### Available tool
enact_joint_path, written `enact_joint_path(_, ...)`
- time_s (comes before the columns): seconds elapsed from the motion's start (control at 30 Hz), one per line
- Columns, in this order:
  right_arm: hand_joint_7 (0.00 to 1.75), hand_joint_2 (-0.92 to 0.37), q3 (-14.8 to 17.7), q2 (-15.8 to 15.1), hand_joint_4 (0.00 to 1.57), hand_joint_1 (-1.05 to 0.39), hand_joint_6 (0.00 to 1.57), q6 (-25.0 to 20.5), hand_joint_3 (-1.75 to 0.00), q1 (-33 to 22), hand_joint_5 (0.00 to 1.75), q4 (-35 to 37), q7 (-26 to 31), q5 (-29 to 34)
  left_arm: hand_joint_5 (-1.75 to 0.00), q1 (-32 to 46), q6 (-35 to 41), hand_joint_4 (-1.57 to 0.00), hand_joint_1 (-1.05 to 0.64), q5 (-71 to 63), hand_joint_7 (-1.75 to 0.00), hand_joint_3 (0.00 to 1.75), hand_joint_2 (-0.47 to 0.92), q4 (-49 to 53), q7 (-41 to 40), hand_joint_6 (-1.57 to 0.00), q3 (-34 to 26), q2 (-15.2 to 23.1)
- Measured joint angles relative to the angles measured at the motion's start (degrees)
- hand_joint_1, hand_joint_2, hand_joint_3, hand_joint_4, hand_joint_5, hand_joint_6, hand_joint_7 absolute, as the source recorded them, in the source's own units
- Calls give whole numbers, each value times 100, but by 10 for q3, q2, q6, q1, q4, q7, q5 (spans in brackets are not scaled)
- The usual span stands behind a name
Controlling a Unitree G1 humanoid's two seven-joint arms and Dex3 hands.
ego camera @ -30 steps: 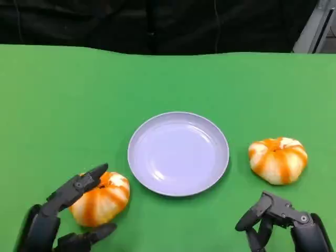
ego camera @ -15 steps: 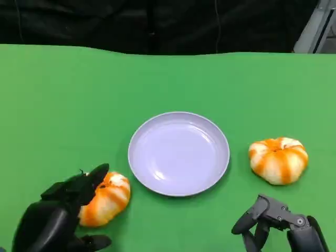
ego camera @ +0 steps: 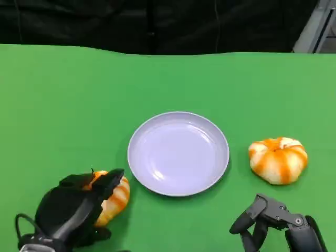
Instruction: Grasp the bread from the table and place it into the plate.
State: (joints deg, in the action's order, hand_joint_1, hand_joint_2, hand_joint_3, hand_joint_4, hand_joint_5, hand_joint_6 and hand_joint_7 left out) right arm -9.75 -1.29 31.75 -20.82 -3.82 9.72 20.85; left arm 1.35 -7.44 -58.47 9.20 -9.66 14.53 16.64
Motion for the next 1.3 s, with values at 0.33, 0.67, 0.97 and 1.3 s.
enact_joint_path(0.33, 131, -43, -2, 5, 84, -20, 75, -3, -120, -8, 175, -4, -1, 0, -172, -73, -19, -86, -10, 44, -141, 76, 66, 95, -76, -83, 31, 10)
enact_joint_path(0.67, 131, -44, 0, 4, 83, -18, 74, -8, -119, -11, 175, -15, -3, -1, -175, -33, -71, -95, -6, 89, -149, 143, 21, 79, -176, -88, 29, 21)
enact_joint_path(0.97, 131, -45, 0, 4, 85, -19, 75, -8, -117, -5, 175, -12, -5, -1, -171, -28, -244, -96, -13, 93, -141, 168, 14, 93, -363, -90, 23, 45)
enact_joint_path(1.3, 131, -44, -1, 4, 88, -19, 75, -7, -118, 5, 175, 2, -1, 2, -175, -111, -264, -95, -8, 113, -151, 162, 10, 104, -326, -88, 36, 14)
